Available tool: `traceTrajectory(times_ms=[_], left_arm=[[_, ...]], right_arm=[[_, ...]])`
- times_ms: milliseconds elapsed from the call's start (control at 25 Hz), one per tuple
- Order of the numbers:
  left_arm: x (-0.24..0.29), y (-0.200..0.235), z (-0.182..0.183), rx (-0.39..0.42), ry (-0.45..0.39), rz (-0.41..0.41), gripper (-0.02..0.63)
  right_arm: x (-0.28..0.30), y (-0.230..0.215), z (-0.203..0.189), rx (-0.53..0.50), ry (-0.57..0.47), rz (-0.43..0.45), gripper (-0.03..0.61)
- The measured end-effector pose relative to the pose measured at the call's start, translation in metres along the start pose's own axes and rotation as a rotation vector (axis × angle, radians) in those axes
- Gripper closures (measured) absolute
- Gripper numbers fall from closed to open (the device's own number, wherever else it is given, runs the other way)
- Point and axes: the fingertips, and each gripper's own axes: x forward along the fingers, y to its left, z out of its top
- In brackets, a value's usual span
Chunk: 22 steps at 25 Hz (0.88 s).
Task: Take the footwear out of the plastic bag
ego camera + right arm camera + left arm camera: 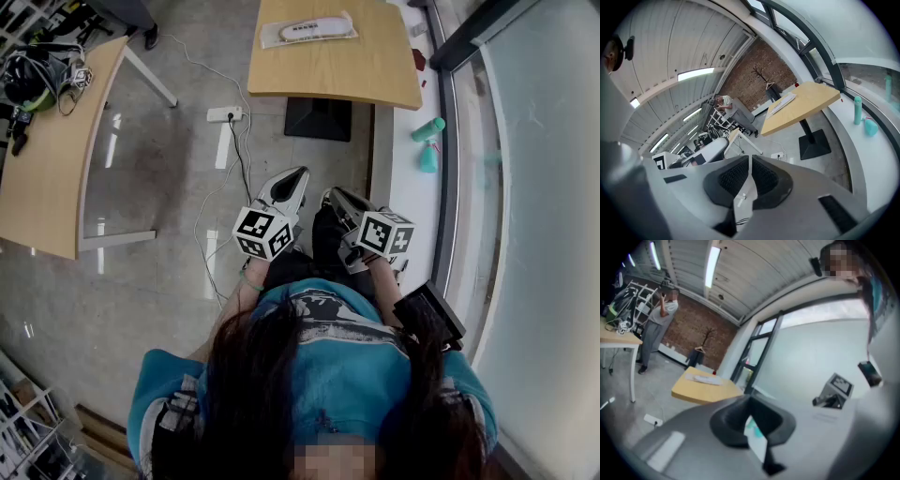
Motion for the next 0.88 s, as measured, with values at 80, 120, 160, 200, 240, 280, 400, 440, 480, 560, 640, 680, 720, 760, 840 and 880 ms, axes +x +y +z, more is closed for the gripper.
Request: traceTrajectory(times_ms=[80,120,160,200,240,280,400,440,480,560,640,680,720,760,840,880], left_arm=[[0.015,0.010,0.003,0.004,-0.002,0.012,0.623],[0.023,0.015,0.005,0.006,-0.003,0.018,0.624],[0.031,0.020,0.008,0.007,-0.005,0.024,0.623],[0.040,0.025,0.012,0.008,-0.008,0.030,0.624],[0.050,0.029,0.016,0.010,-0.011,0.036,0.623],[0.061,0.033,0.022,0.014,-0.013,0.043,0.624],[0.100,0.040,0.037,0.024,-0.021,0.058,0.623],[0.114,0.040,0.042,0.032,-0.023,0.059,0.624],[0.127,0.039,0.047,0.044,-0.022,0.058,0.623],[0.155,0.037,0.053,0.073,-0.018,0.056,0.624],[0.183,0.037,0.058,0.083,-0.016,0.058,0.623],[0.196,0.039,0.060,0.079,-0.019,0.062,0.623],[0.208,0.041,0.061,0.072,-0.023,0.067,0.623],[0.219,0.043,0.063,0.067,-0.026,0.074,0.624],[0.238,0.046,0.065,0.076,-0.024,0.089,0.623],[0.246,0.047,0.066,0.087,-0.017,0.095,0.623]], right_arm=[[0.009,-0.014,0.014,-0.003,-0.002,-0.003,0.548],[0.013,-0.019,0.022,-0.004,-0.004,-0.001,0.548],[0.018,-0.024,0.029,-0.002,-0.005,0.003,0.548],[0.022,-0.028,0.038,-0.001,-0.006,0.010,0.548],[0.026,-0.032,0.047,0.000,-0.003,0.019,0.548],[0.031,-0.037,0.057,-0.003,0.002,0.028,0.548],[0.044,-0.055,0.094,-0.025,0.018,0.048,0.548],[0.048,-0.060,0.107,-0.033,0.019,0.056,0.548],[0.051,-0.066,0.121,-0.039,0.018,0.065,0.548],[0.056,-0.079,0.149,-0.047,0.012,0.082,0.548],[0.062,-0.093,0.173,-0.057,0.012,0.094,0.548],[0.064,-0.100,0.184,-0.062,0.015,0.100,0.548],[0.067,-0.108,0.193,-0.066,0.019,0.106,0.548],[0.069,-0.116,0.200,-0.067,0.025,0.110,0.548],[0.075,-0.132,0.214,-0.062,0.036,0.113,0.548],[0.077,-0.139,0.221,-0.056,0.040,0.112,0.548]])
